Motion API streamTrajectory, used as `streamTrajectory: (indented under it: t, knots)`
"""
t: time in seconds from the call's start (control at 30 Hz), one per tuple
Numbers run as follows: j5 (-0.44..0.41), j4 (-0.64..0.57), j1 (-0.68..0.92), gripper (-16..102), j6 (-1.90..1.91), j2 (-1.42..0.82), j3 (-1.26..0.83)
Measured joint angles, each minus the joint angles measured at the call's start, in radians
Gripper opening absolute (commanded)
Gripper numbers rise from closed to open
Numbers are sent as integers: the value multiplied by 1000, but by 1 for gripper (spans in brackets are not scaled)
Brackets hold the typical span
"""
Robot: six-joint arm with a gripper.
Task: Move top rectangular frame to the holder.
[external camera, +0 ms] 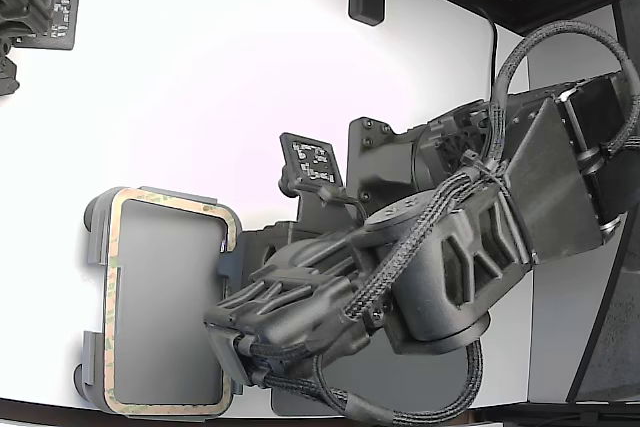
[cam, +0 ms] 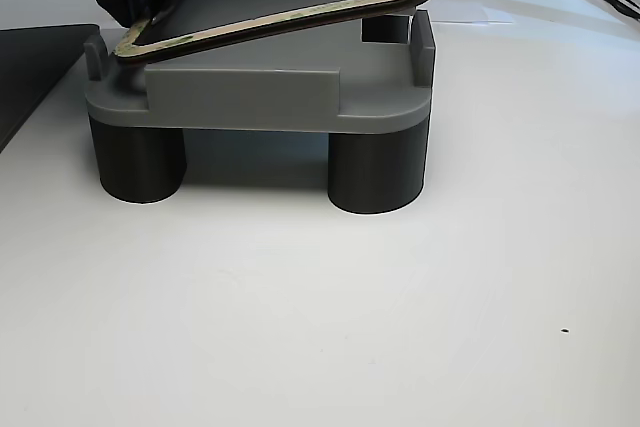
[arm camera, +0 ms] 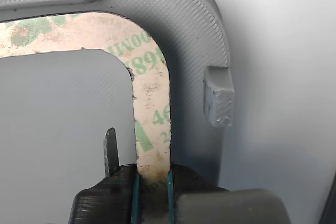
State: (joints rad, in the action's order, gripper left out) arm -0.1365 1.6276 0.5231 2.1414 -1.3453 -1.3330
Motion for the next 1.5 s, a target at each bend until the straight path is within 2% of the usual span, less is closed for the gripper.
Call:
streamTrajectory:
  t: [1.03, 1.17, 1.23, 1.3, 1.37, 1.4, 1.5]
  knots:
    - [21, 0, 0, -11, 18, -6, -31]
    - [21, 0, 0, -8, 18, -6, -31]
    - [21, 0, 0, -4, 18, -6, -31]
    - [21, 0, 0, 6, 18, -6, -31]
    - [20, -2, 0, 27, 18, -6, -31]
    - [15, -2, 0, 43, 18, -6, -31]
    - [9, -6, 0, 61, 12, -6, -31]
